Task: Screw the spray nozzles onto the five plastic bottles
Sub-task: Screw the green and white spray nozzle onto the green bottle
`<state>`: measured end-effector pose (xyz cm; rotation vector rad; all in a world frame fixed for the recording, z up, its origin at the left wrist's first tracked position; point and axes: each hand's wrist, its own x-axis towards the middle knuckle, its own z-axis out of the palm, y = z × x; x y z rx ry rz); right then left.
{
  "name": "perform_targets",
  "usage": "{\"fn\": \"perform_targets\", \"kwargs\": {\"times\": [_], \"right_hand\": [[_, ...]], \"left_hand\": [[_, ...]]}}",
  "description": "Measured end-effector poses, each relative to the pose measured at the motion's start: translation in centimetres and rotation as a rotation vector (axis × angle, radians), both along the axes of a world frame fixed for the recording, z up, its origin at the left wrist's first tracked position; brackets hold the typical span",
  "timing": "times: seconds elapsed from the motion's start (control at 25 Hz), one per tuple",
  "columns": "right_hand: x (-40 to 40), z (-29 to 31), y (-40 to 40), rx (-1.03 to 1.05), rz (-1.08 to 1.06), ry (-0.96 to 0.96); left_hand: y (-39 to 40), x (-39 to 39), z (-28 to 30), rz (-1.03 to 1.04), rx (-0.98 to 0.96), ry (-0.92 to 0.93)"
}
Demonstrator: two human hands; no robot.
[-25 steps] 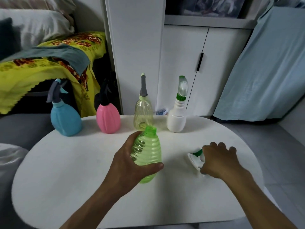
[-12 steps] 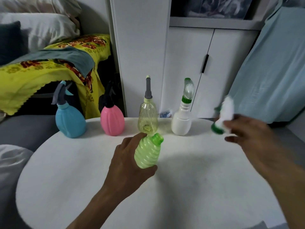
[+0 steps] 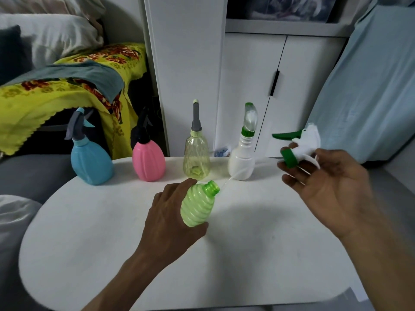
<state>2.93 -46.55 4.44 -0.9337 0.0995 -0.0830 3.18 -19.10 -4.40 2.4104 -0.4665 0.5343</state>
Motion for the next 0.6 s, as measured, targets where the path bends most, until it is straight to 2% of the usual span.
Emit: {"fn": "perform_targets", "kwargs": {"times": [0.16,0.4,0.6], "right_hand": [[0.0,-0.8,1.7,0.001,0.069,0.032],[0.3,-0.2,-0.3,0.039,-0.056,-0.054],[0.4,-1.5,1.6,0.013,0.045,0.002]], "left_hand": [[0.2,0.0,0.1,0.027,0.018,0.063],[0.7,0.0,0.3,0.059,0.040,0.128],[0.5,0.0,0.4,0.053,0.031,0.109]]}}
